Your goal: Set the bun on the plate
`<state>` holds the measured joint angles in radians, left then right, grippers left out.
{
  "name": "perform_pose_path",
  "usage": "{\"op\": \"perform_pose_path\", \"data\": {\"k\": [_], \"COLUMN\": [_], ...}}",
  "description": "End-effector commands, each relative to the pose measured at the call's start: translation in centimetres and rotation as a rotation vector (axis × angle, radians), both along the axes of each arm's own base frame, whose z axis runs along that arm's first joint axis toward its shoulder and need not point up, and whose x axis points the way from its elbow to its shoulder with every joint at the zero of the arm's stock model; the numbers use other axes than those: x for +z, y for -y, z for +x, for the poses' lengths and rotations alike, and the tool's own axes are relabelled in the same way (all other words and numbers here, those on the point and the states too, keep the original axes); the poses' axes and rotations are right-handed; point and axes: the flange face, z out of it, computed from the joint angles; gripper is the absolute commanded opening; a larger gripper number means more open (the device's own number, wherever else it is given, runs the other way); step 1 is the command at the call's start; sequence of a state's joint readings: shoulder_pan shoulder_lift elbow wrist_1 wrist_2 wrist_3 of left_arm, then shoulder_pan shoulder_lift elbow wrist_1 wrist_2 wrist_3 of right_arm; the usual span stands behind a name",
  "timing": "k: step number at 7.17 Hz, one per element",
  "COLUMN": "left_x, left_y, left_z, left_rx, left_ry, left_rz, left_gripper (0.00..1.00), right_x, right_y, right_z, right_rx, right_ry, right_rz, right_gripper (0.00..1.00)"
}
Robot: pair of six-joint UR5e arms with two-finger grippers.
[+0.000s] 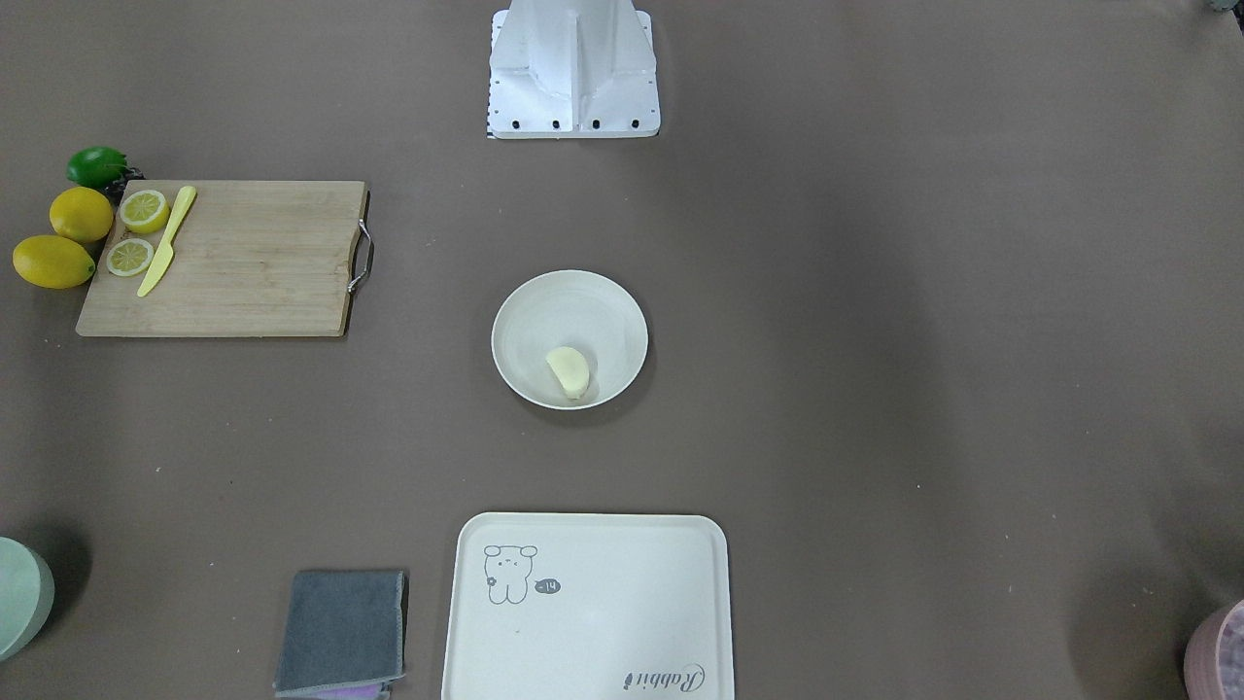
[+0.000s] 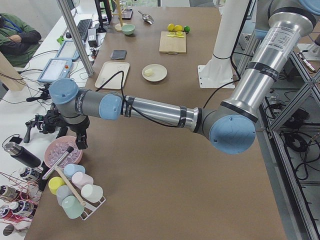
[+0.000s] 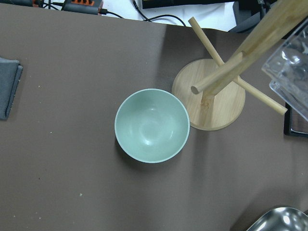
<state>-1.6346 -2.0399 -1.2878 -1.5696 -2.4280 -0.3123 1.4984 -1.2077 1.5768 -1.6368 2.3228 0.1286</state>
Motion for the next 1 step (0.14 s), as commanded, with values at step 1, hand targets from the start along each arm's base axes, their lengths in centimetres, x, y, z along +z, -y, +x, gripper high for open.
{"op": "perform_pose_path", "data": {"k": [1], "left_x": [-0.16], "left_y": [-0.06], "left_z": [0.08], "left_rx": [0.0], "left_ry": [-0.003], "left_rz": [-0.008], "left_gripper": [0.98], "right_x": [1.3], "right_y": [-1.59], "right_z": [0.14], "right_rx": [0.001], "right_ry": [-0.001], "right_rz": [-0.012], "right_gripper": [1.0]}}
